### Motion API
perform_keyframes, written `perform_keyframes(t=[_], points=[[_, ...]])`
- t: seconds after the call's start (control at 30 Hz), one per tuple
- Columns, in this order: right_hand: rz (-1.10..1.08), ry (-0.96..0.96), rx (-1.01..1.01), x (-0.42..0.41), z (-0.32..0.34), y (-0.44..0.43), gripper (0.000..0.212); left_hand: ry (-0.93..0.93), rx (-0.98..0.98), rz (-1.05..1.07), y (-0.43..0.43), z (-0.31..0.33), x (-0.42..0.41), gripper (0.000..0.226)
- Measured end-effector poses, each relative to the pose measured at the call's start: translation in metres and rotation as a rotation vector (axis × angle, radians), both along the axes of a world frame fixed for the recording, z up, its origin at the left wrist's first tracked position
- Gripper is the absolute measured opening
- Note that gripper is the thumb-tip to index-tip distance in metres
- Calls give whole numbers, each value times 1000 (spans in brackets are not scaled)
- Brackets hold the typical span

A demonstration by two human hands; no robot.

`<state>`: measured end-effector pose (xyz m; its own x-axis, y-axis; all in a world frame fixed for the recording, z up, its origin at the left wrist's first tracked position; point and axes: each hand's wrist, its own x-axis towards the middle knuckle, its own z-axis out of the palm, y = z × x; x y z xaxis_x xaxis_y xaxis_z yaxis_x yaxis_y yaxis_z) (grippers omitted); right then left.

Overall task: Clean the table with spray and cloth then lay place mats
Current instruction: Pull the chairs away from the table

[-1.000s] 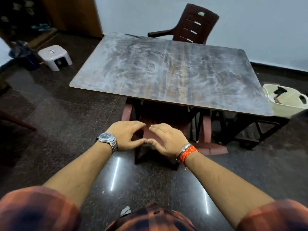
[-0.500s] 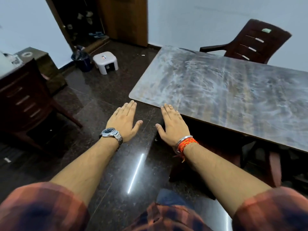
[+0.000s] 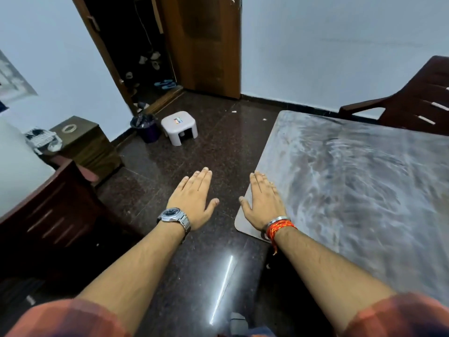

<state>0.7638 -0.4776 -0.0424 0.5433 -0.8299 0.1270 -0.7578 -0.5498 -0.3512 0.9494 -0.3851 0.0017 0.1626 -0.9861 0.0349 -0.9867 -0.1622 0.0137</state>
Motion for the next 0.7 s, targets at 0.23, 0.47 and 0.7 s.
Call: perform_keyframes(t=[0.23, 0.47, 0.7], points=[[-81, 38, 62, 87, -15, -89, 71, 39, 64, -46, -106, -20, 89, 75], [-294, 51, 80, 161, -33, -206, 73, 28, 125, -278, -265, -45, 176, 76], [-578, 50, 101, 190, -9, -315, 73, 11, 144, -481, -434, -33, 220, 77]])
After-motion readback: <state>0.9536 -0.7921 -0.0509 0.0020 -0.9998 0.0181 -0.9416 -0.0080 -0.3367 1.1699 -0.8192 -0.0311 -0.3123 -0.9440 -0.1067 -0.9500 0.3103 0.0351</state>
